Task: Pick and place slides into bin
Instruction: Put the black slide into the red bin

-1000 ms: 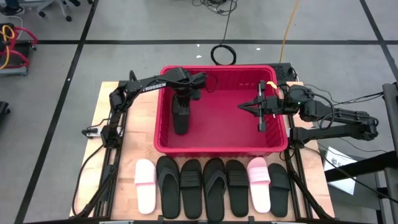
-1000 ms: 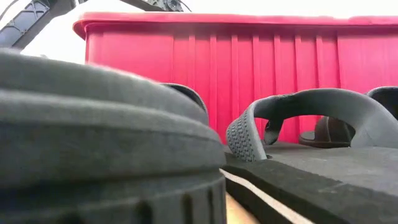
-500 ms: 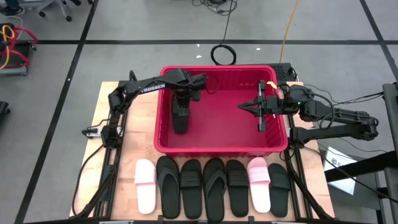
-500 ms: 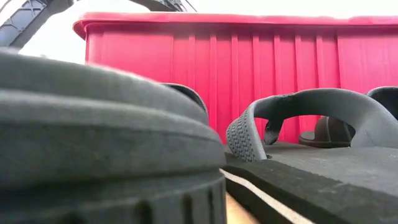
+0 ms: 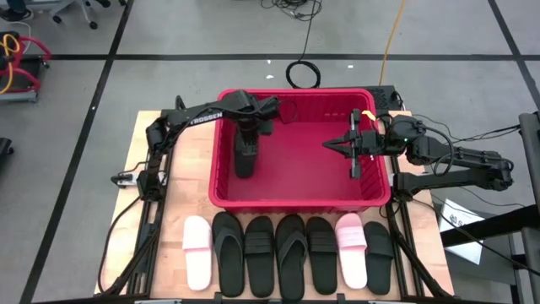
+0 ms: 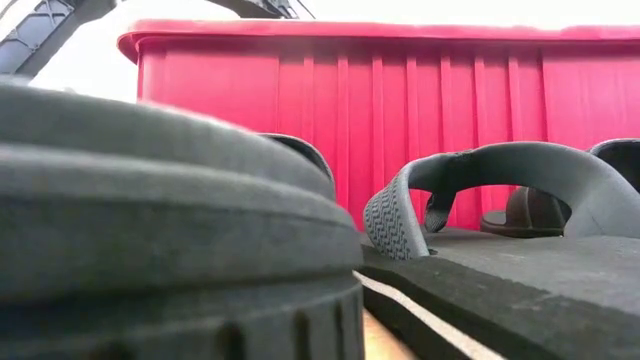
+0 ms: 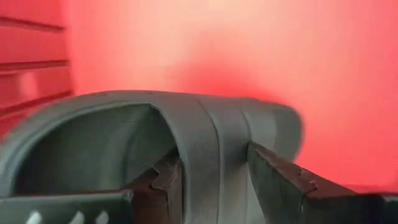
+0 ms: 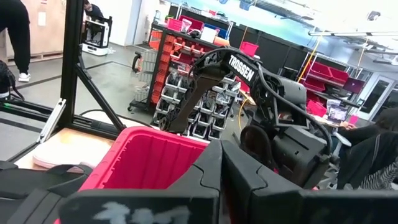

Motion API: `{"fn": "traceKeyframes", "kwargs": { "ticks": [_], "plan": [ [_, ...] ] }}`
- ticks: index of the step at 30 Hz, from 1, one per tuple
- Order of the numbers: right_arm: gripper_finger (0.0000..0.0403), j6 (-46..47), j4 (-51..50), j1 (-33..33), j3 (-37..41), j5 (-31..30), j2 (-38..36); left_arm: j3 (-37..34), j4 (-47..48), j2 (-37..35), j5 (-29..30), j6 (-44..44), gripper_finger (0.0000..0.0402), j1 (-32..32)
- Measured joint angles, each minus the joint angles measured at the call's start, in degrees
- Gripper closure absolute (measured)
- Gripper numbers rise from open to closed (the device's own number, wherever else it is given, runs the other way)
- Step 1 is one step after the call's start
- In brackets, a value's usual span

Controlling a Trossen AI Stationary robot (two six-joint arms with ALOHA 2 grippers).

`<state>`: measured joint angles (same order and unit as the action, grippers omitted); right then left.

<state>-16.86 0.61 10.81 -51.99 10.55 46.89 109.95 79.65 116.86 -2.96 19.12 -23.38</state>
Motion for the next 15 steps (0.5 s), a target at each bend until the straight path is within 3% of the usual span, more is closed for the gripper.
{"fn": "traceKeyframes", "kwargs": {
  "ticks": [3,6,11,15],
  "plan": [
    [0.0403,-1.8,0.0,0.0,0.0,0.0,0.0,0.0,0.6,0.0,-4.8,-0.2,0.0245,0.1],
    [0.0403,-2.0,0.0,0.0,0.0,0.0,0.0,0.0,0.9,0.1,-5.4,-1.2,0.0245,0.1],
    [0.0403,-2.1,-1.2,0.0,0.0,-0.1,0.0,0.0,-0.3,0.1,-1.0,-1.6,0.0245,0.2],
    [0.0403,-4.1,-2.9,0.0,0.0,-0.2,0.0,-0.1,-0.1,0.1,-0.6,-1.2,0.0245,0.0]
  ]
}}
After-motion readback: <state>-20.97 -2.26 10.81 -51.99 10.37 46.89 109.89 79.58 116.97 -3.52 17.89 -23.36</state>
